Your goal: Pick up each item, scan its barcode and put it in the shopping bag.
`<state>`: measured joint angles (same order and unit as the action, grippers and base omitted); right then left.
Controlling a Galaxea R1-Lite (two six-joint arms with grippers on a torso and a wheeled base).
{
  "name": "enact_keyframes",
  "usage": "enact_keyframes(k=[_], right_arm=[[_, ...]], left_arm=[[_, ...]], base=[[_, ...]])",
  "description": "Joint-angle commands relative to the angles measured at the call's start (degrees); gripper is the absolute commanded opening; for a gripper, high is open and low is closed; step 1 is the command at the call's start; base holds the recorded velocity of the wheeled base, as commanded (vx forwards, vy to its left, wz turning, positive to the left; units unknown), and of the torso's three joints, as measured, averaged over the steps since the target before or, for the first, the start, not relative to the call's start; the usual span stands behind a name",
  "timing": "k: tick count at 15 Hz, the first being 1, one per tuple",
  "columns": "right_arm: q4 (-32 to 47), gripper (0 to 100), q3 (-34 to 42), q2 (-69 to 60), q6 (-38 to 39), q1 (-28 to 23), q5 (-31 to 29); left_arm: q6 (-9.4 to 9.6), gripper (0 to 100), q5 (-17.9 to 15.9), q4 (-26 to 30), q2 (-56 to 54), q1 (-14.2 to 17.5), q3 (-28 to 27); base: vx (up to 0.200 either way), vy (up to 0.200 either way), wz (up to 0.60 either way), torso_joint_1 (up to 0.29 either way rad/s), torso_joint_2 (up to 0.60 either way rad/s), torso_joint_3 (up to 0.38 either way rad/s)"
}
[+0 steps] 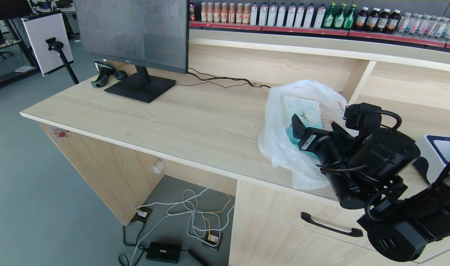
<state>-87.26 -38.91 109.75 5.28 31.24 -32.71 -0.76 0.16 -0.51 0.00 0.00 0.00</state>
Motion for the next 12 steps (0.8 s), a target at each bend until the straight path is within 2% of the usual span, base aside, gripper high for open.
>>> enact_keyframes(k=[1, 7, 8, 12], right_arm=[[-0.1, 100, 0.0, -1.4, 0.0, 0.0, 0.0], [-2.7, 100, -0.6, -3.5, -1.4, 0.2, 3.7], [-2.7, 100, 0.6, -4.8, -2.4, -0.8, 7.3], [-2.7, 100, 1.4, -6.5, -2.4, -1.9, 7.6]], left_arm=[[-0.04, 100, 0.0, 0.0, 0.0, 0.0, 0.0], [-0.04, 100, 0.0, 0.0, 0.0, 0.0, 0.0], [-0.04, 100, 0.0, 0.0, 0.0, 0.0, 0.0], [-0.04, 100, 0.0, 0.0, 0.0, 0.0, 0.0]], base=[[0.0, 0.0, 0.0, 0.0, 0.0, 0.0], [0.0, 0.0, 0.0, 0.0, 0.0, 0.0], [0.0, 0.0, 0.0, 0.0, 0.0, 0.0], [0.0, 0.0, 0.0, 0.0, 0.0, 0.0]])
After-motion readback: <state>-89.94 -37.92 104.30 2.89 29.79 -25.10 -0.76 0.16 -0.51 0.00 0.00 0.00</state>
